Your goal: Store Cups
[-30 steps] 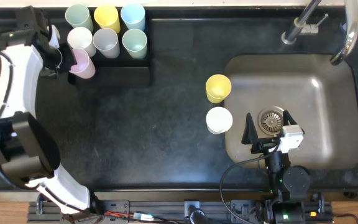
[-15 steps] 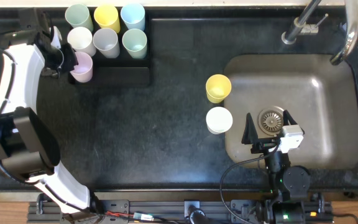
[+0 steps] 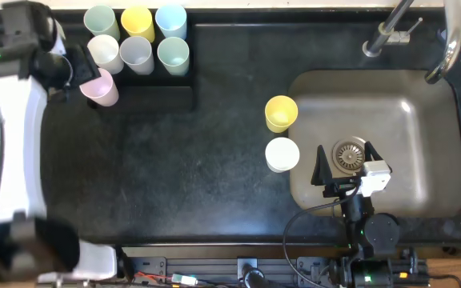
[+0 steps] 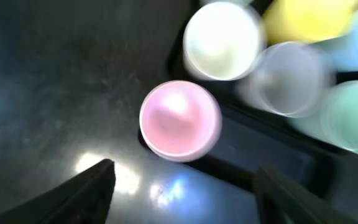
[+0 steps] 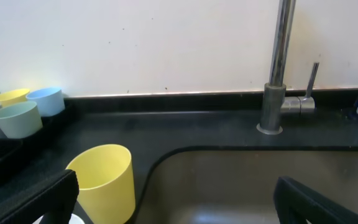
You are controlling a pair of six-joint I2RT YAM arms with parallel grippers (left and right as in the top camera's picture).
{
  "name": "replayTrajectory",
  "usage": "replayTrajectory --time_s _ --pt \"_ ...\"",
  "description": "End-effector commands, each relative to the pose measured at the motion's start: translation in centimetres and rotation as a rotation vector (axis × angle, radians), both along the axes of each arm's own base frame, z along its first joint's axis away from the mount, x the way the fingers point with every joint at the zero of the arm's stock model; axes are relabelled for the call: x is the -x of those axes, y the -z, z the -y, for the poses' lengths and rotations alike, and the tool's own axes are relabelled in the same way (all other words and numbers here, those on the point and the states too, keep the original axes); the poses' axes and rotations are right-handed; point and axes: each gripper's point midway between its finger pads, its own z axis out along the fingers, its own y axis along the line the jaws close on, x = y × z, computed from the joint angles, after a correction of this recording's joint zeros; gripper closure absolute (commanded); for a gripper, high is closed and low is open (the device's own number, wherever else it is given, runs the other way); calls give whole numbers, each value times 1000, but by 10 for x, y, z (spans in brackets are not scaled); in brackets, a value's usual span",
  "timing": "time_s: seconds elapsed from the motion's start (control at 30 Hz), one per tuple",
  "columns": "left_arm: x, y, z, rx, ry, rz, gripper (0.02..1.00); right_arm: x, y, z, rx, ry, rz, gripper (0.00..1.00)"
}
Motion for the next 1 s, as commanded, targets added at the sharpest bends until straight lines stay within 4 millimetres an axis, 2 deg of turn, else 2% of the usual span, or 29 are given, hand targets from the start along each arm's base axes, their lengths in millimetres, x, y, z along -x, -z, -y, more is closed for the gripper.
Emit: replayTrajectory --time_s 0.03,0.13,0.17,0.2,0.3,0.37,0.47,0.5,0.53,0.57,0.77,1.0 --pt "17 -68 20 -46 -32 108 242 0 3 0 -7 2 2 3" --pt "21 -88 52 -74 9 106 224 0 3 0 -7 2 2 3" --pt "20 -97 82 -76 57 111 218 0 3 0 -7 2 2 3" --pt "19 -99 101 -69 90 113 213 0 3 0 -7 2 2 5" --pt "16 -95 164 -31 190 104 209 0 3 0 -7 2 2 3" --pt "17 -81 204 -5 248 71 205 0 3 0 -7 2 2 5" --pt "25 -55 251 13 317 6 205 0 3 0 -7 2 2 5" --pt "31 -36 279 19 368 -43 207 0 3 0 -7 2 2 3" --pt "34 -29 289 21 387 -62 207 0 3 0 -7 2 2 3" --pt "40 -10 308 22 418 -109 205 0 3 0 -7 2 2 5" --pt "46 36 353 44 498 -199 202 0 3 0 -7 2 2 3" --pt "49 74 380 68 543 -272 200 0 3 0 -7 2 2 3"
